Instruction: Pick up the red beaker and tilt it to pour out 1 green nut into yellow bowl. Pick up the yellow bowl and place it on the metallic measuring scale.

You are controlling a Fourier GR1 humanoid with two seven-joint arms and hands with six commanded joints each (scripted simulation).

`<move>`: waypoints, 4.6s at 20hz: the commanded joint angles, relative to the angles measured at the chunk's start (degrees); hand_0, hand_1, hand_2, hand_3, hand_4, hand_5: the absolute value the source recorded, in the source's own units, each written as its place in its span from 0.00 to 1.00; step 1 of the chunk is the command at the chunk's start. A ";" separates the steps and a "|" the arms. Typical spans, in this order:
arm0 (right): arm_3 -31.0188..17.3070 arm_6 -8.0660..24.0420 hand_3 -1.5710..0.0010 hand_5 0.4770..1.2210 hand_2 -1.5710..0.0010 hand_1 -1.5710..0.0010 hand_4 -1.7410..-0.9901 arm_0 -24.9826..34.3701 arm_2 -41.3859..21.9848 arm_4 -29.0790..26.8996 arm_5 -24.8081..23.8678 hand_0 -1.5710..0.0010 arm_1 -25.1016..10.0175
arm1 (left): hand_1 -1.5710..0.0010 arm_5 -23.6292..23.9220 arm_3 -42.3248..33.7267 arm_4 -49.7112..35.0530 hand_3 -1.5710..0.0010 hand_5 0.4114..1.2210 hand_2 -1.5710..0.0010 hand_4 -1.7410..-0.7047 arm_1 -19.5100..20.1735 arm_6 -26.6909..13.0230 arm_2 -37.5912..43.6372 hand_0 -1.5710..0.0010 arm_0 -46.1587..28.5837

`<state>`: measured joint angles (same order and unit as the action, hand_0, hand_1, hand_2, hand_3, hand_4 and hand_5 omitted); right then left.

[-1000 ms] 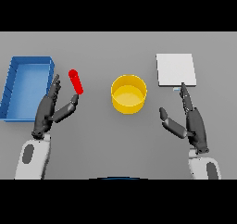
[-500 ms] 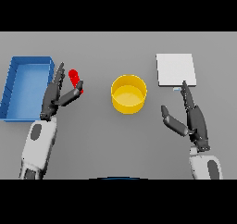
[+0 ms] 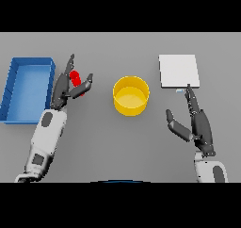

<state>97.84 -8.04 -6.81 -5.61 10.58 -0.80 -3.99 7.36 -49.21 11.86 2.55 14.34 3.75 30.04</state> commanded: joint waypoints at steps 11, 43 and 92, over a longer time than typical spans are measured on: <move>0.06 1.72 1.00 0.28 1.00 1.00 0.68 0.58 -0.82 1.56 -0.95 1.00 0.78 | 0.25 3.42 9.25 -0.69 0.37 0.82 0.25 0.14 -2.29 8.69 3.42 0.26 5.14; -1.19 -0.97 1.00 0.28 1.00 1.00 0.90 0.85 -1.69 5.27 -2.50 1.00 0.32 | 0.00 -15.12 -1.18 38.06 0.00 0.98 0.00 0.09 12.10 -14.06 -38.25 0.00 24.08; -2.39 -1.21 1.00 0.26 1.00 1.00 0.98 2.81 -1.92 5.02 -2.83 1.00 1.21 | 0.00 -19.75 35.01 44.70 0.08 1.00 0.00 0.00 16.34 -13.10 -35.95 0.00 62.50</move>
<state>95.47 -9.18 -3.98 -7.51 15.59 -3.66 -2.80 -12.46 -14.17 56.58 18.96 1.19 -32.24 92.53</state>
